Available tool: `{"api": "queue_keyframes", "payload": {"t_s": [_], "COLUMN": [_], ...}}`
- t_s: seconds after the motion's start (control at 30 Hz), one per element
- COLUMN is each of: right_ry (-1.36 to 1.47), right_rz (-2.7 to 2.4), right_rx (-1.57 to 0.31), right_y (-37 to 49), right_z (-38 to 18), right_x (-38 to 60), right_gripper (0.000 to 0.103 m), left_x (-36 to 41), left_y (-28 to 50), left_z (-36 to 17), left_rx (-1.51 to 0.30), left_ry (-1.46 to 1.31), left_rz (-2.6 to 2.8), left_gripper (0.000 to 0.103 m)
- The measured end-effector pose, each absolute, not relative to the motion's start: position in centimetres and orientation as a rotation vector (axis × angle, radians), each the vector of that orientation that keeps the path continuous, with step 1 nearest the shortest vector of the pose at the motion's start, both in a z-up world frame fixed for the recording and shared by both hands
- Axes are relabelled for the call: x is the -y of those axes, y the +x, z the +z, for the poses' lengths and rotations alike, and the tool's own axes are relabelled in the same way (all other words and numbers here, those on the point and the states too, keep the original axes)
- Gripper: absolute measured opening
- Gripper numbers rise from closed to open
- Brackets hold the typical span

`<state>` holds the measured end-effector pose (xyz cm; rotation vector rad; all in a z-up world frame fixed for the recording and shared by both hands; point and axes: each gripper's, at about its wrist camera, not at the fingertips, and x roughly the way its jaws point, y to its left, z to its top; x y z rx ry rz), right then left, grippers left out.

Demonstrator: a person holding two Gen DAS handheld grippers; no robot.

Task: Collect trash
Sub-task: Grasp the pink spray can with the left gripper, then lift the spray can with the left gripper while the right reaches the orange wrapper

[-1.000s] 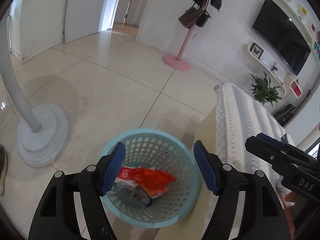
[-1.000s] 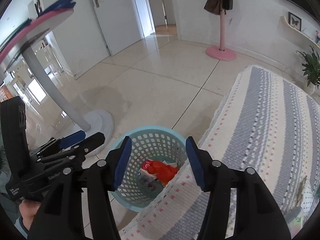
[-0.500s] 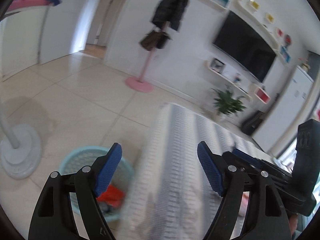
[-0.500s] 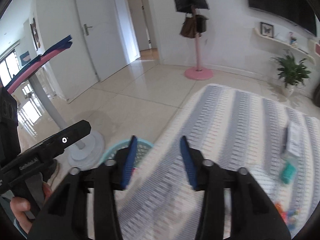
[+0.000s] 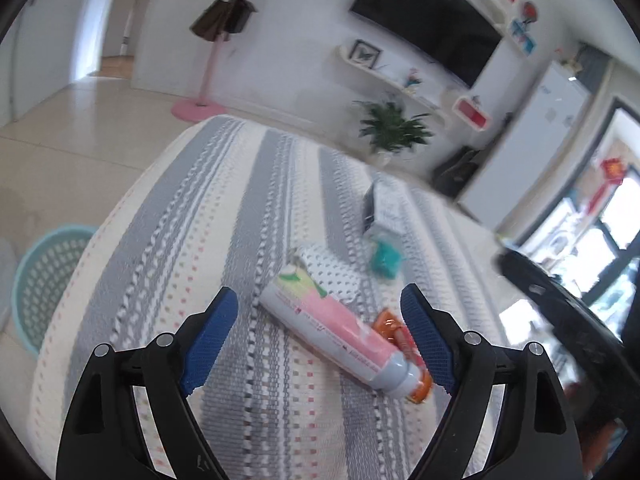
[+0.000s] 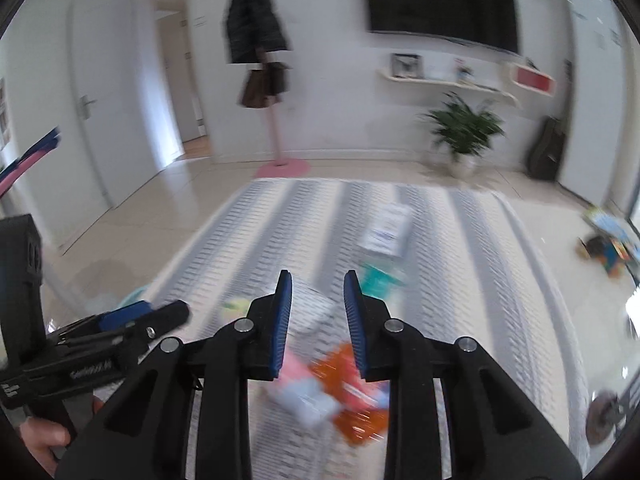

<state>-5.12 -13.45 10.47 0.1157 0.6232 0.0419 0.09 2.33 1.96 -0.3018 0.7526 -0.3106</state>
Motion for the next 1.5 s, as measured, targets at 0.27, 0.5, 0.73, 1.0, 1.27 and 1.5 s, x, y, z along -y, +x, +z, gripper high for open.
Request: {"api": "queue_keyframes", "payload": {"t_s": [0.27,0.5,0.73,1.0,1.27,1.5], "right_ry": [0.245,0.211,0.222,0.238,0.238,0.225], "right_rz": [-0.072,-0.113,-0.100,-0.075,-0.053,-0.008], "right_rx": [-0.696,-0.725,-0.770,-0.794,-0.805,-0.830], "right_y": [-7.3,-7.4,-7.0,-6.5,-6.6,-6.6], "right_z": [5.1,2.8,1.1,0.2,0.1,0.2], "right_x": [20.4,21.5,21.7,21.8,21.3,20.0], "right_gripper": [0.024,0.024,0.024,0.024,0.024,0.024], "left_x": [1.4,3.1,4.3,4.1,3.8,5.0], "left_y": [1.0,1.8,3.5,6.6,7.7,5.6], "left_z": [-2.0,-4.1,-5.9,-6.7,-5.9,-5.4], "left_rx": [-0.816,-0.864,-0.932,-1.016,-1.097,-1.070], "left_ry": [-0.303,-0.327,-0.372,-0.328,-0.055,0.180], "left_rz": [-0.259,-0.210,-0.186,-0.210,-0.413,-0.485], "left_gripper": [0.083,0.083,0.084,0.065,0.058,0.077]}}
